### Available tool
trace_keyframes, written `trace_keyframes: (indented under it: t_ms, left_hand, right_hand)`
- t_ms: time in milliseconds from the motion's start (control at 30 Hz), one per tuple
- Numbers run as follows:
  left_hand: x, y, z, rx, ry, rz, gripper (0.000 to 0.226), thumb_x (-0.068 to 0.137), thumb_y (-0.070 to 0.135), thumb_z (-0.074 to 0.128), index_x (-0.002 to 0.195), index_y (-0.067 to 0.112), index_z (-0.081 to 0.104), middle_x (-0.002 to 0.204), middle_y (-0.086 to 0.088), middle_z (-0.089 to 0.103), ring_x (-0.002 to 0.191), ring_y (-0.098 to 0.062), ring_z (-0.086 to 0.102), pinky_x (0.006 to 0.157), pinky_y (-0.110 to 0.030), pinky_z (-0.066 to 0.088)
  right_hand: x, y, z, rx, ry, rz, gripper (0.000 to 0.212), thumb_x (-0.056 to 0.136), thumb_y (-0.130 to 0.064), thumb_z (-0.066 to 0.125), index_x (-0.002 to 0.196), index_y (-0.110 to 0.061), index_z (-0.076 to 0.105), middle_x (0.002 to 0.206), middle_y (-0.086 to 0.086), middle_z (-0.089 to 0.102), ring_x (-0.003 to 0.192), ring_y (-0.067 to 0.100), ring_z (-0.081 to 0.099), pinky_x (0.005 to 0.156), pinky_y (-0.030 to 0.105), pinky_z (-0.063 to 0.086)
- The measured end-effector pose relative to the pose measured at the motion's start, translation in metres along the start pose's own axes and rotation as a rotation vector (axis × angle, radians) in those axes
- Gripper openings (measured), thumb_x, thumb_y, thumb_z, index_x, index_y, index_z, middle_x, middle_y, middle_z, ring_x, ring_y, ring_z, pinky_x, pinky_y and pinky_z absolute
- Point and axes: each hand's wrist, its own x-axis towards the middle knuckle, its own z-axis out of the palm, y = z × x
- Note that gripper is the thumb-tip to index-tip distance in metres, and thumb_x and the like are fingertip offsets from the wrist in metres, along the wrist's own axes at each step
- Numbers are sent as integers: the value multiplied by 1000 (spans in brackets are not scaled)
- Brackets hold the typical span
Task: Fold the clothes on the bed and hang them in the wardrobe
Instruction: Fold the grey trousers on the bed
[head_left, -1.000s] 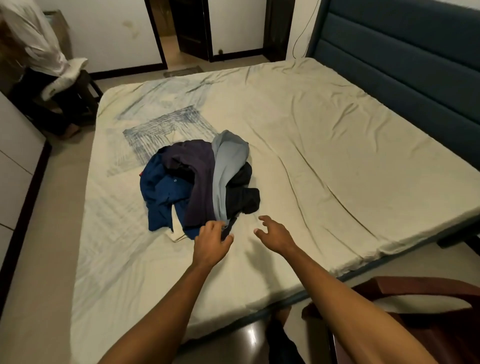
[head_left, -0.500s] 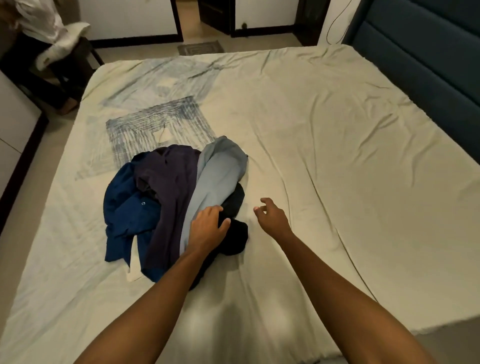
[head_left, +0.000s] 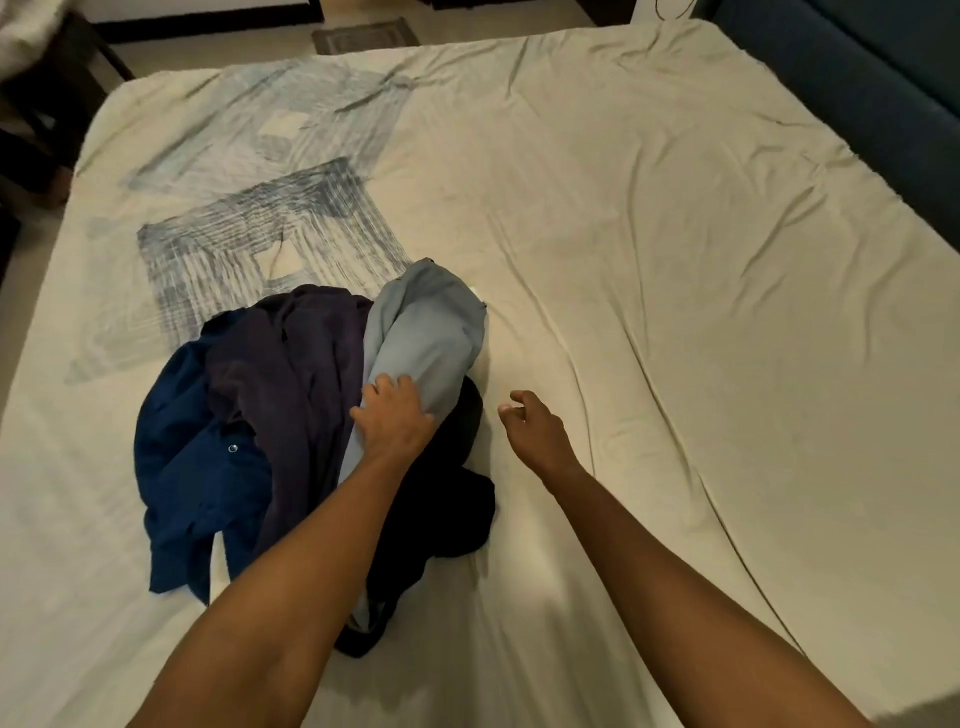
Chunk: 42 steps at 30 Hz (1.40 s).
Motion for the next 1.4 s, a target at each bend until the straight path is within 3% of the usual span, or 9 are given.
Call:
trace_keyframes:
  t_ms: [133,267,433,567,733,933,1067,1200,1400]
  left_hand:
    - [13,-9,16,-84,102,16,17,99,22,52,111,14,60,116,-10,57,108,-30,51,81,-42,42]
    - [-3,1,4,-388,263,211,21,98,17,53,77,14,49,77,-8,54,71,-31,56,57,-36,36]
    - [-93,28,-25,-808,52,555,36,97,16,57,70,29,38,62,11,43,58,-2,43,55,-18,34]
    - [-170,31,-23,-960,-369,800,26,100,23,55,74,20,49,66,6,50,61,-9,50,59,-37,45]
    - [-198,16,2,-821,-809,872,30,99,35,57,76,16,55,73,-8,53,68,-26,52,66,-37,43]
    - [-156,29,-4,-829,-483,608,49,83,65,51,94,20,69,79,5,65,74,-9,63,69,-33,54]
    - [-121,62,8,-748,-272,510,51,84,67,52,121,33,55,122,4,54,109,-13,55,94,-40,51]
    - [-119,100,18,-389,-417,574,76,79,78,50,144,39,38,152,1,35,141,-27,30,115,-59,22]
    - [-154,129,25,-357,-589,669,86,77,84,52,145,33,42,147,-3,48,133,-27,46,111,-56,36]
  right_hand:
    - [10,2,2,21,-2,13,43,104,-36,45,143,-18,47,137,9,58,127,25,53,103,32,41]
    - [16,3,4,72,26,16,41,104,-37,45,139,-17,52,135,6,59,125,23,54,103,33,42]
    - [21,8,7,479,-83,239,56,98,-62,41,129,-18,56,126,9,63,113,28,61,101,46,50]
    - [14,29,-2,908,-219,246,60,96,-63,49,136,-20,59,131,8,65,115,24,65,100,41,51]
    - [-18,78,-4,817,117,461,32,92,-7,64,122,4,62,119,25,66,96,33,66,87,41,57]
    - [-56,109,-44,953,346,304,39,94,-1,58,133,-8,58,120,16,68,102,29,68,85,38,59]
    - [-83,116,-75,1052,346,223,41,93,-3,61,133,-11,57,122,10,69,107,26,67,85,34,58]
    - [-102,117,-99,1098,374,167,44,90,0,59,133,-11,59,122,10,70,111,30,67,90,39,56]
    - [-126,123,-141,1200,497,134,40,85,10,54,118,-9,66,114,12,72,97,27,70,75,32,59]
